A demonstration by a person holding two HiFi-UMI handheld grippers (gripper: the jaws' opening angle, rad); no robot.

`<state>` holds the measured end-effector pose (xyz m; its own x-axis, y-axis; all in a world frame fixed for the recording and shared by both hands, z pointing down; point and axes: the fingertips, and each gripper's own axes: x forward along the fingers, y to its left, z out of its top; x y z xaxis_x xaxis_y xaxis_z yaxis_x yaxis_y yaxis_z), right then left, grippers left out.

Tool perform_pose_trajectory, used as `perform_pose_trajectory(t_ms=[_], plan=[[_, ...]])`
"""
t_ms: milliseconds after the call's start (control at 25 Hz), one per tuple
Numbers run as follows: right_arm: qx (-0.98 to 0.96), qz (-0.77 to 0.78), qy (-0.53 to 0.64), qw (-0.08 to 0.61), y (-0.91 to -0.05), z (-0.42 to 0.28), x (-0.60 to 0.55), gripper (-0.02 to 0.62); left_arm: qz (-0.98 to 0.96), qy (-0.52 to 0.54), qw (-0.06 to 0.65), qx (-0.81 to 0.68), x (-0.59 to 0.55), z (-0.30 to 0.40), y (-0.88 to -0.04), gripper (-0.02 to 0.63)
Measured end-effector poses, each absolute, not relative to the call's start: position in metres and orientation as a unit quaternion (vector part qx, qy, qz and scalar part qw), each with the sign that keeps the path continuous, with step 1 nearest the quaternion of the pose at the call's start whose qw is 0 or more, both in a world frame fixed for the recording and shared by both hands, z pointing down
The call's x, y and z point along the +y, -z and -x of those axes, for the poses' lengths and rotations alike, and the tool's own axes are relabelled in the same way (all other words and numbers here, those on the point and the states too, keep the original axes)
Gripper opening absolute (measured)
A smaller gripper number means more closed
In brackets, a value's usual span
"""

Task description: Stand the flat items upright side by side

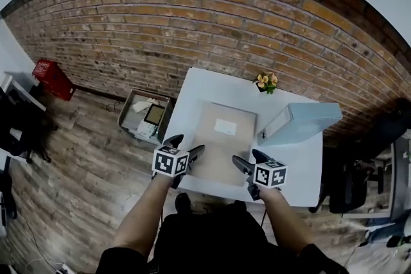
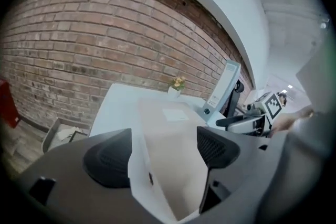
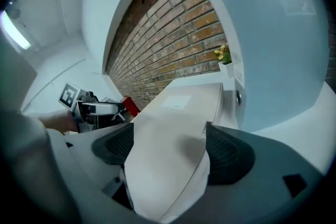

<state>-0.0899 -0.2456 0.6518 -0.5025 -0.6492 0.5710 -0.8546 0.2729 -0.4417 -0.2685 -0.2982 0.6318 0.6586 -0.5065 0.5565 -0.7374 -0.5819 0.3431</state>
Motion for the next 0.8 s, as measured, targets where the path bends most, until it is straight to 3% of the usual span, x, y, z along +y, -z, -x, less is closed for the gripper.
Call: perform_pose_trajectory(t_ms=[200, 800], plan=[[-0.724, -0.542, -0.392, 0.168, -0.679, 0.081, -0.244, 0.426, -0.879, -0.243, 0.296, -0.285, -0.298, 0.276, -0.655, 0.402], [-0.677, -0.534, -0.485, 0.145, -0.723, 0.080, -0.264, 0.450, -0.867, -0.297, 0.354, -0.187, -0.325, 0.245, -0.702, 0.410]])
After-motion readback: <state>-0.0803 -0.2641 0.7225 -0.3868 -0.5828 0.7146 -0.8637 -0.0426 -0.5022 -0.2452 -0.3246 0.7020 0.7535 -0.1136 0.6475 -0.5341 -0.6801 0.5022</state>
